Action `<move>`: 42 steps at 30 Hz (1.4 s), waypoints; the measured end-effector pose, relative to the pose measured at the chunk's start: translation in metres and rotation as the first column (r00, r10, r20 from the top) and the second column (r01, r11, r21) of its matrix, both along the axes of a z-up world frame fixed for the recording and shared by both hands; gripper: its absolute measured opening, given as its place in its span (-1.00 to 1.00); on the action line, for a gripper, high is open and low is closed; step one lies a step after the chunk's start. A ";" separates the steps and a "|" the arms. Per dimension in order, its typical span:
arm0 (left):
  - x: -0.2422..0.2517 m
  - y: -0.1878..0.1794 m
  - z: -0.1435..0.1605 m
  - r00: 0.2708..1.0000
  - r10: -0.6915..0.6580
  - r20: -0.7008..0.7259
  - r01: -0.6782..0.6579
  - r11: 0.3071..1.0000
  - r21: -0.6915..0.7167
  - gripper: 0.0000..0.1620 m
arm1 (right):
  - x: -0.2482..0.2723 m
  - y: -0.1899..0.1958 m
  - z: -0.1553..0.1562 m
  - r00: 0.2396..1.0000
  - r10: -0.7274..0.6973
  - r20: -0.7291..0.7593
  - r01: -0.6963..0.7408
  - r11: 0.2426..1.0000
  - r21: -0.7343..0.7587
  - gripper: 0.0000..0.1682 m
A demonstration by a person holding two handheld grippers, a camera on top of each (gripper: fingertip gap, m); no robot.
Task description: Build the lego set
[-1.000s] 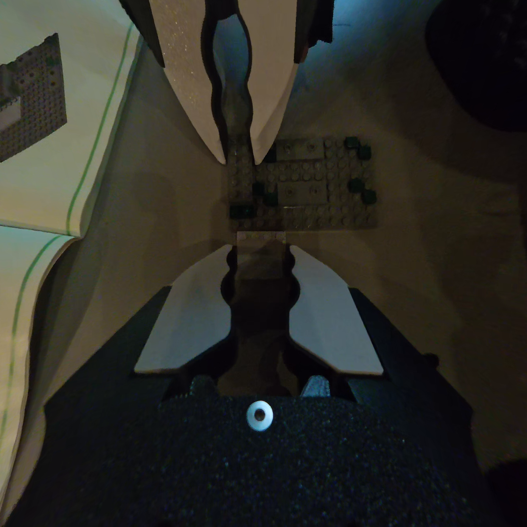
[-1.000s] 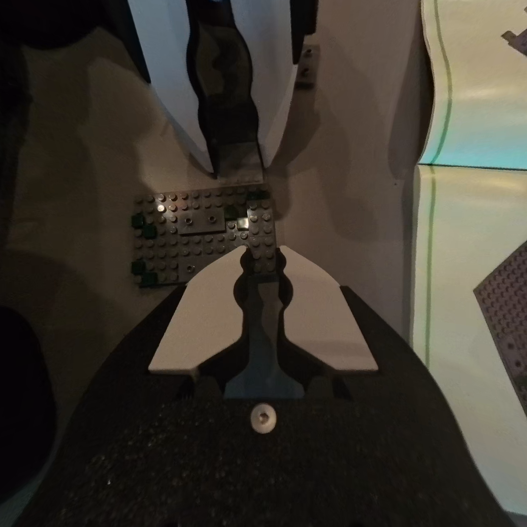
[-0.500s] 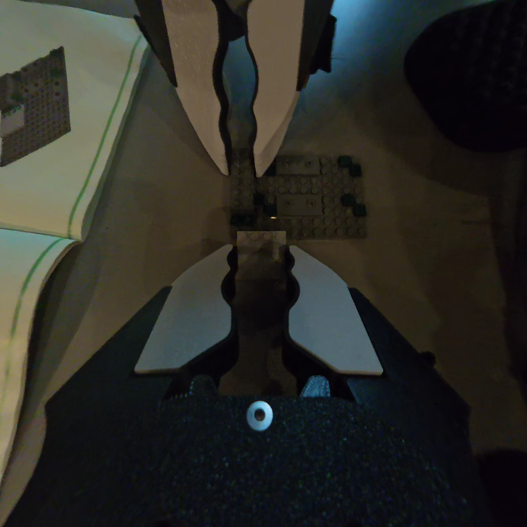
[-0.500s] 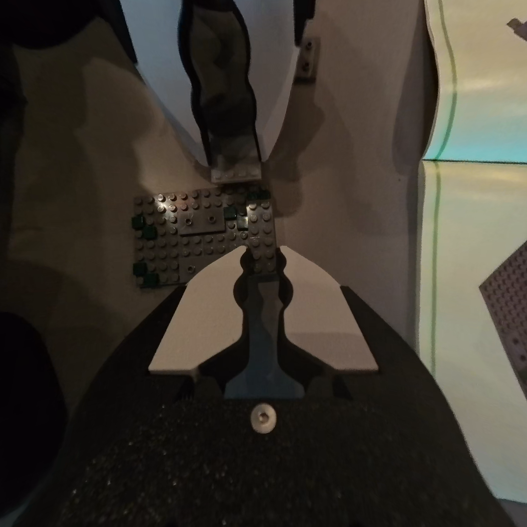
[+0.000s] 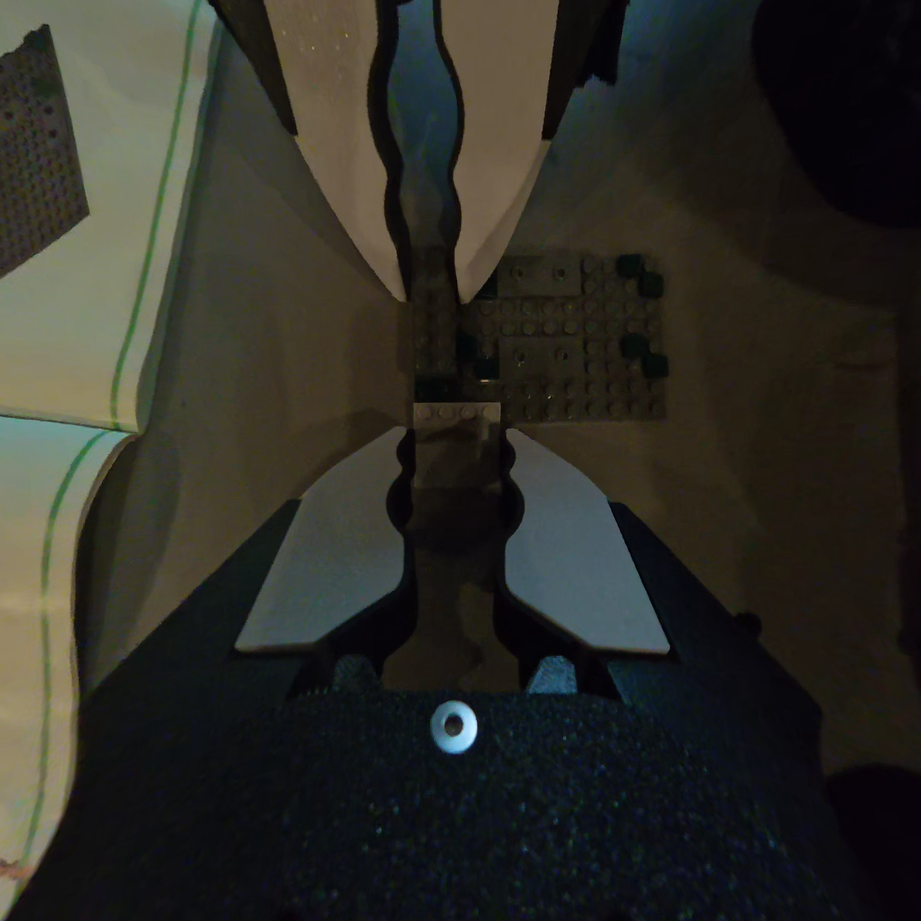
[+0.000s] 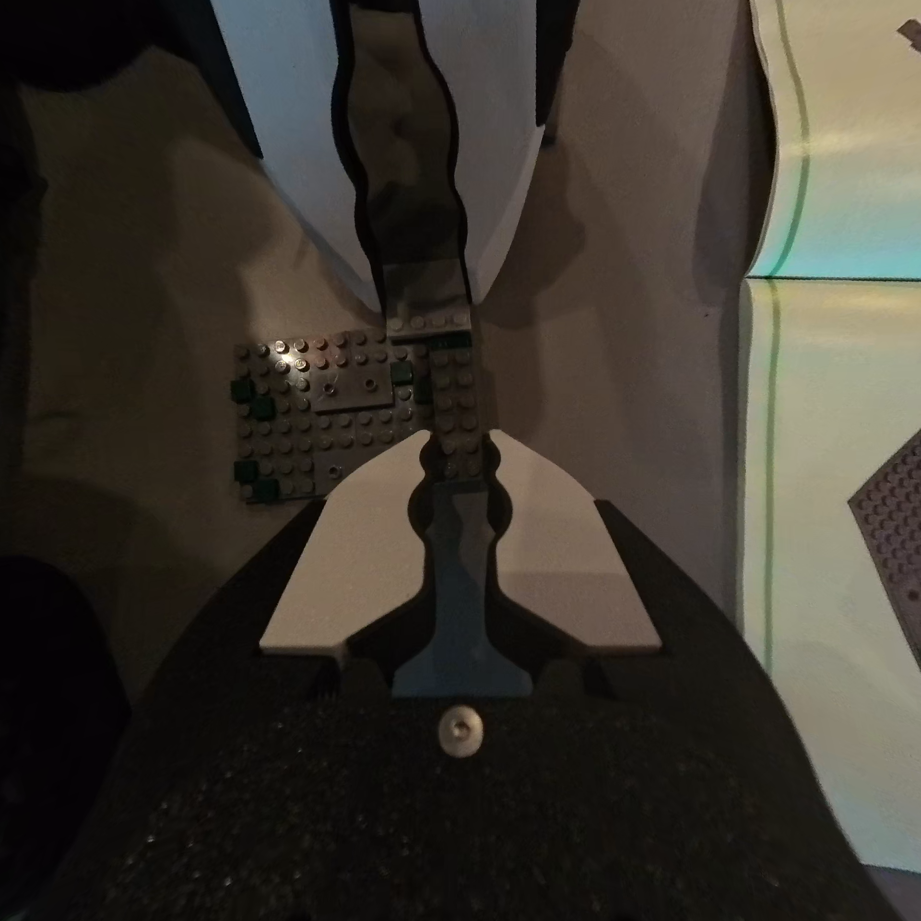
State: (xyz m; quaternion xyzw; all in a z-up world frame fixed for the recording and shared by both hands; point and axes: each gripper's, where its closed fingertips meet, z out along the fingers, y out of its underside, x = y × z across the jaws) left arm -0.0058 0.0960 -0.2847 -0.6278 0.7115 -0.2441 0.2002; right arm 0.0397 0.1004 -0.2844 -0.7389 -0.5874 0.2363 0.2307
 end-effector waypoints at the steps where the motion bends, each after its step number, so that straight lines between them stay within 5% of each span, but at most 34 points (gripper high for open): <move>1: 0.000 0.000 0.000 1.000 -0.001 -0.011 0.001 1.000 0.000 -0.61 | 0.000 0.000 0.000 1.000 -0.001 0.000 0.001 1.000 0.001 -0.80; 15: 0.000 0.000 -0.001 0.990 -0.009 -0.140 0.012 1.000 0.019 -0.60 | 0.000 0.000 0.001 0.999 -0.010 -0.034 0.010 1.000 -0.010 -0.80; 26: -0.001 0.001 -0.001 0.991 -0.011 -0.135 0.016 0.999 0.030 -0.60 | -0.004 -0.002 0.000 1.000 0.009 -0.025 -0.009 1.000 -0.008 -0.75; 42: -0.014 0.000 0.004 0.999 -0.035 -0.028 0.037 0.998 0.050 -0.60 | -0.002 -0.013 0.008 0.989 -0.144 -0.020 0.144 0.989 0.028 -0.81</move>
